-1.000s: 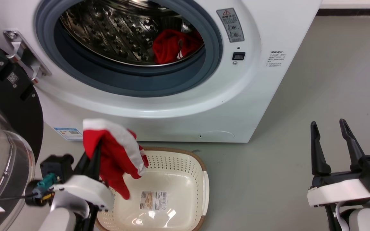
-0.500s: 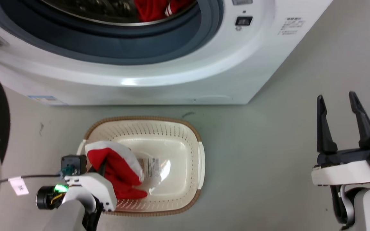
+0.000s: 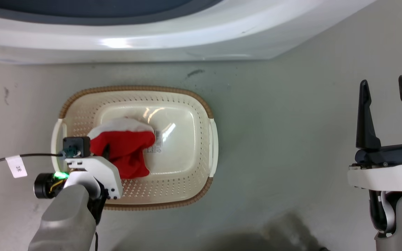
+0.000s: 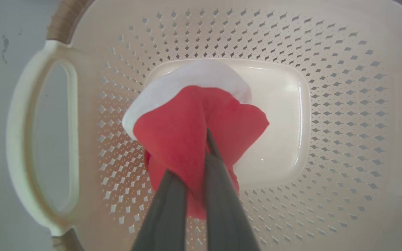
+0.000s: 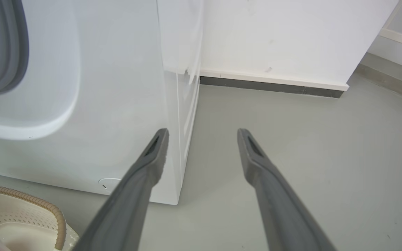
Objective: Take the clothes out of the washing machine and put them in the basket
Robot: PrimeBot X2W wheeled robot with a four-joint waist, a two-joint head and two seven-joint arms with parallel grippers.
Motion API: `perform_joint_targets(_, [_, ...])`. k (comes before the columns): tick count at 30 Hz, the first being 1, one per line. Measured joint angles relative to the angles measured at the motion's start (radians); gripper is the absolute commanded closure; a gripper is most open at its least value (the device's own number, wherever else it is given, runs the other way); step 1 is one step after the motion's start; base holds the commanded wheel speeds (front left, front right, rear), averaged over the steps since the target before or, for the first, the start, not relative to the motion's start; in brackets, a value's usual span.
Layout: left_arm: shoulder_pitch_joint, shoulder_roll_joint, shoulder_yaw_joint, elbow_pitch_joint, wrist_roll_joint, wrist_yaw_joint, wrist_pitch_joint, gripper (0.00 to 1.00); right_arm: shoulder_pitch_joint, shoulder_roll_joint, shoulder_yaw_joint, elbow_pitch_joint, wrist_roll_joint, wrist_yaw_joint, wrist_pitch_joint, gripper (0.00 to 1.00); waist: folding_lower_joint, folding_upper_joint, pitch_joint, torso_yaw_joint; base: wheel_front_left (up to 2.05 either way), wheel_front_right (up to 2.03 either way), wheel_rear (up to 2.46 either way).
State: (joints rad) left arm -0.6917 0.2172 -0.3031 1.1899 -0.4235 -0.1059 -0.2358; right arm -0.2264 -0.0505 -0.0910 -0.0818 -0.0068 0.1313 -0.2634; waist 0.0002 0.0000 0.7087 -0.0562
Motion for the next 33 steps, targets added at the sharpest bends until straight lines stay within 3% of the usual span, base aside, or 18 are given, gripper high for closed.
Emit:
perform_joint_targets(12, [-0.077,-0.014,-0.016,0.056,0.003,-0.011,-0.023,1.00,-0.018,0.000,-0.009,-0.015,0.005,0.000,0.000,0.00,0.0000,0.0000,0.135,-0.027,0.00,0.00,0.00])
perform_joint_targets(13, [-0.078,-0.017,-0.016,0.058,0.002,-0.013,-0.024,0.94,-0.018,0.000,-0.011,-0.014,0.005,0.000,0.000,0.00,0.0000,0.0000,0.134,-0.026,0.00,0.00,0.00])
perform_joint_targets(14, [-0.078,-0.021,-0.016,0.061,-0.002,-0.014,-0.024,0.03,-0.019,0.000,-0.012,-0.012,0.003,0.000,0.000,0.00,0.0000,0.0000,0.131,-0.025,0.00,0.00,0.00])
perform_joint_targets(24, [0.012,-0.011,0.004,-0.056,-0.005,-0.022,-0.027,0.00,-0.017,0.000,0.000,0.045,0.004,0.000,0.000,0.00,-0.0001,0.0000,0.017,-0.017,0.00,0.00,0.00])
perform_joint_targets(33, [0.181,0.029,0.026,-0.289,0.028,-0.023,-0.027,0.00,0.020,0.000,0.002,0.102,0.008,0.000,0.000,0.00,-0.0003,0.0000,-0.172,-0.009,0.00,0.00,0.00])
